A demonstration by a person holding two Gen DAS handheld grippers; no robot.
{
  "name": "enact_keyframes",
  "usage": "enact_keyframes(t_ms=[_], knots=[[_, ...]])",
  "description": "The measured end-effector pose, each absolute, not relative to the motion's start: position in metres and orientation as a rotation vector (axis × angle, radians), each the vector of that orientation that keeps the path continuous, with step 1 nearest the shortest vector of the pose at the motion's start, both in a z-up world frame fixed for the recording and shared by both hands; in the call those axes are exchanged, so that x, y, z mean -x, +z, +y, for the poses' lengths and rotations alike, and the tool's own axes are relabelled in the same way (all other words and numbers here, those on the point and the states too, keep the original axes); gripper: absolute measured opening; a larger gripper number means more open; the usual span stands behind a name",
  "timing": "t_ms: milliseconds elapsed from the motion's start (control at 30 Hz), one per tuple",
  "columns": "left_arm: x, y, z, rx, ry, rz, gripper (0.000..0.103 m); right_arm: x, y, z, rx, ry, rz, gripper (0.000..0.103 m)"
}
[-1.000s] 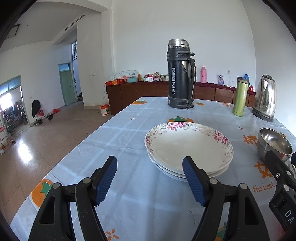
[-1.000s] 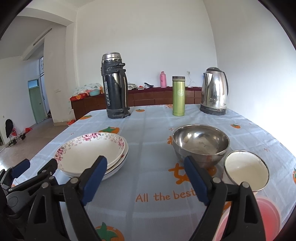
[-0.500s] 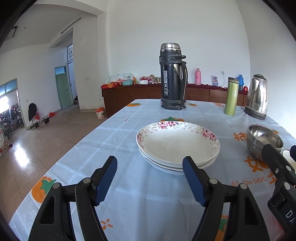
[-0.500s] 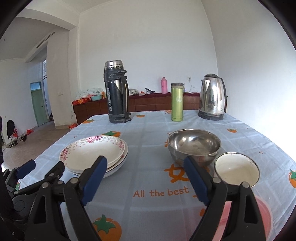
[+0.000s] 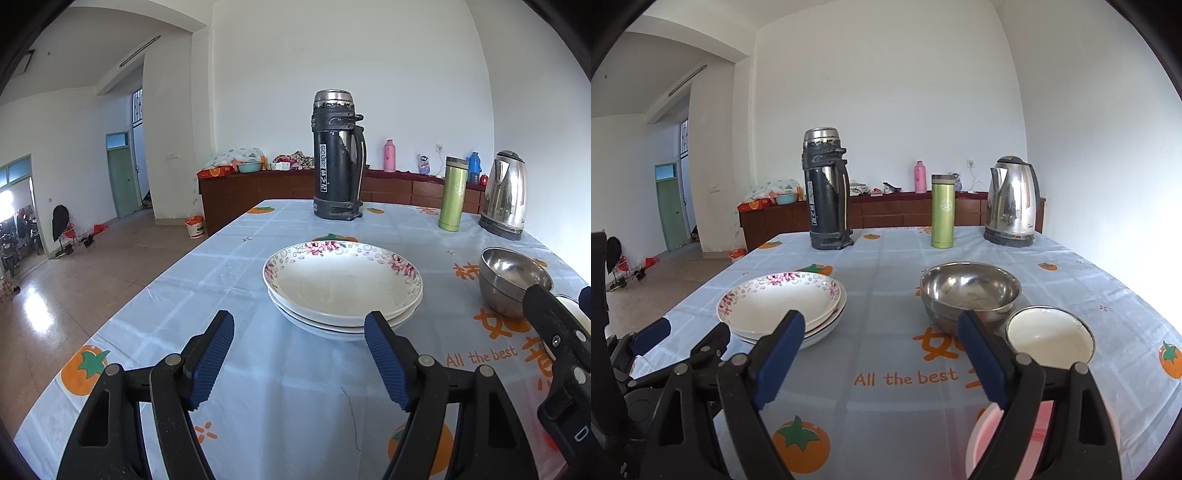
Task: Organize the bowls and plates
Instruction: 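Withdraw both tools and move them toward the pink plastic basin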
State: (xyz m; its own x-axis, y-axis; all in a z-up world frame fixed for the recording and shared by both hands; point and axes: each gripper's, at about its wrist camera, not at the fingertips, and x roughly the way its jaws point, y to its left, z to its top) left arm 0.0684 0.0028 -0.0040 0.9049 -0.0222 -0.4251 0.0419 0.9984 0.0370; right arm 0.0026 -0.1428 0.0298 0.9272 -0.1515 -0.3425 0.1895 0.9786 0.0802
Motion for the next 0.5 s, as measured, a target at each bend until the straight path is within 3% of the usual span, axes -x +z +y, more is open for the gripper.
enact_keyframes(t_ms=[500], knots=[[-0.059,-0.004,-0.003,-0.044,-0.077,0.44,0.075,0.018,0.031,-0.145,-0.074,-0.153,0.327,0.086]])
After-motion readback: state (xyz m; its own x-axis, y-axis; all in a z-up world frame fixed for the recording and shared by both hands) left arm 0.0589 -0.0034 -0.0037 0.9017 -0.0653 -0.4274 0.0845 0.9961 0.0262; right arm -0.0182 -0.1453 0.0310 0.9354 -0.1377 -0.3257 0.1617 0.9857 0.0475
